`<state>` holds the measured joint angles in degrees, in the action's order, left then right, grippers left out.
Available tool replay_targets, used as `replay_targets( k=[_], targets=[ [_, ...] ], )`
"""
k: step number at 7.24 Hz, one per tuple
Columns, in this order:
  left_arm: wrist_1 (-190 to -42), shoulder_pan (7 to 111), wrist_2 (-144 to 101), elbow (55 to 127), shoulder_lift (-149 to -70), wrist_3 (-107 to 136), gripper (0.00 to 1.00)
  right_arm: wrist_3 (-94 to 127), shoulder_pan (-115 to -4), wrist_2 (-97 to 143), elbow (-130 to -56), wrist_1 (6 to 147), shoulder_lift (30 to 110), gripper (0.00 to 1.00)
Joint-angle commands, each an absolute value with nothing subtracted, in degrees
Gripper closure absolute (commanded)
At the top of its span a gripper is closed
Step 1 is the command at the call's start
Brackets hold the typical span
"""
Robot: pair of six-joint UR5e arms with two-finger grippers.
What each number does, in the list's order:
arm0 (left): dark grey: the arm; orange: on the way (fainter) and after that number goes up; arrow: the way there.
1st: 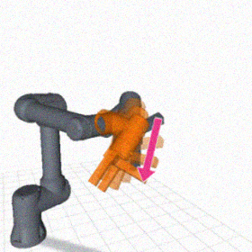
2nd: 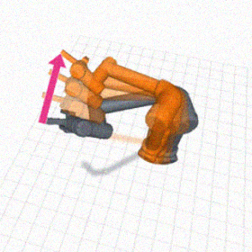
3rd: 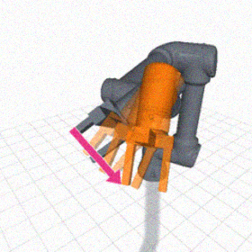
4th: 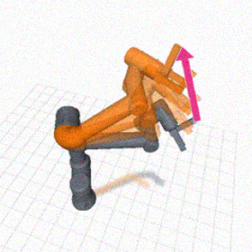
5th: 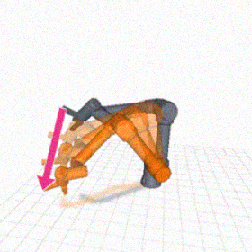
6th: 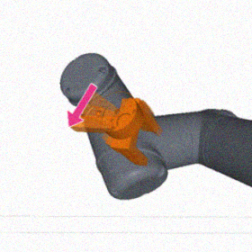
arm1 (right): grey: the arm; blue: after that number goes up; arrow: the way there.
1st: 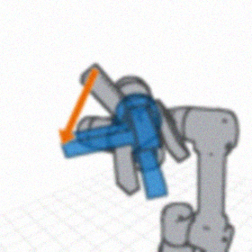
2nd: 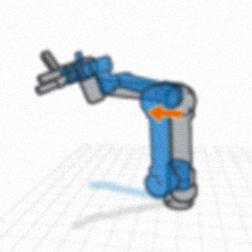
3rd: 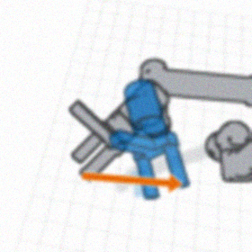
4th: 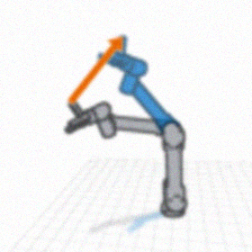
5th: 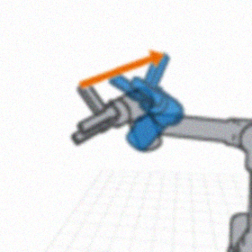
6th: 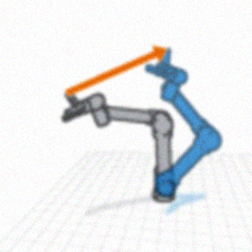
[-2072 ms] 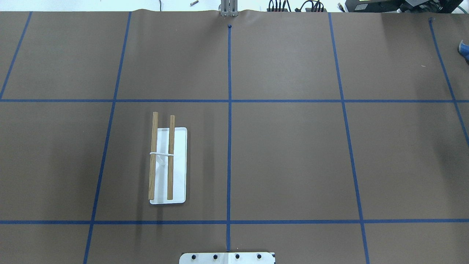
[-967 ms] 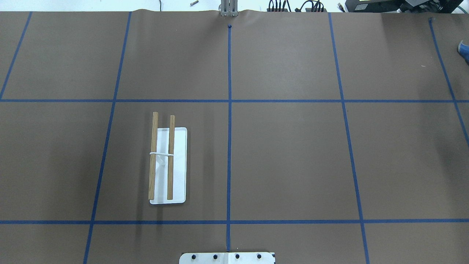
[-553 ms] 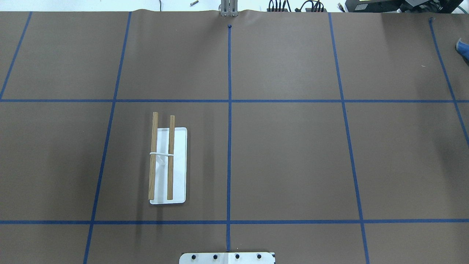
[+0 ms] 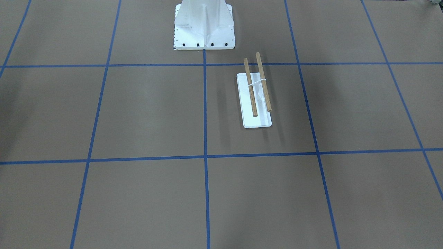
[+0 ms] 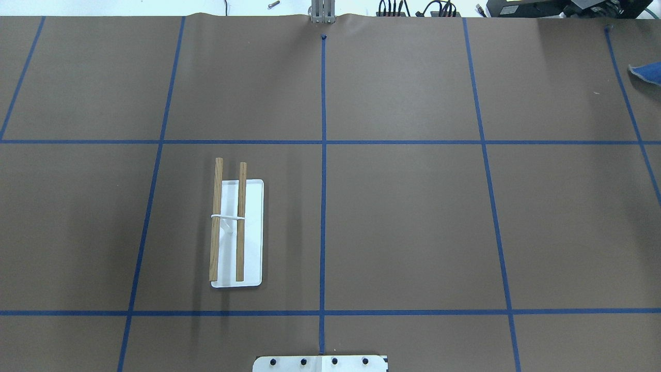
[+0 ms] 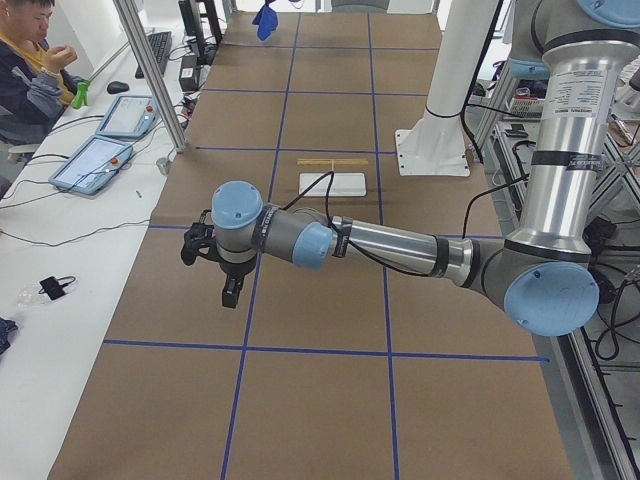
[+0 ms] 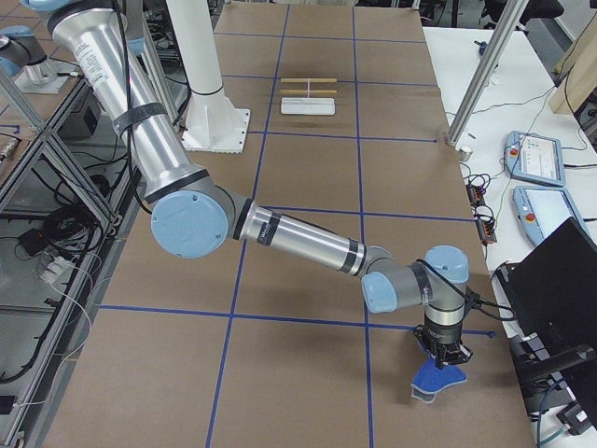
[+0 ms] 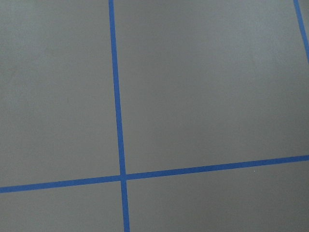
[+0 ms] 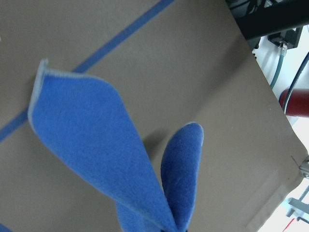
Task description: Hang towel on rack
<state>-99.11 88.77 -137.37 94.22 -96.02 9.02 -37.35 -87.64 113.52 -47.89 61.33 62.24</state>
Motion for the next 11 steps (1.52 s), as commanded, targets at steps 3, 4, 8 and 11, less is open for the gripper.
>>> replay_targets(
  k=[3, 4, 8, 11],
  targets=[
    [-102.9, 87.6, -137.4, 94.5, -97.6, 16.2, 0.02, -20.0, -88.0, 126.5, -73.9, 85.6, 65.3, 1.0],
    [-108.0, 85.5, -137.4, 94.5, -98.3, 23.0, 0.02, -12.6, -86.5, 130.3, -79.6, 88.0, 66.5, 1.0],
    [-112.1, 77.4, -137.3, 94.5, -110.2, 48.0, 0.02, 16.9, -77.3, 131.7, -96.7, 88.4, 68.4, 1.0],
    [-112.2, 72.3, -137.5, 96.7, -117.7, 67.7, 0.02, 37.1, -66.9, 131.0, -110.5, 97.4, 62.8, 1.0]
  ],
)
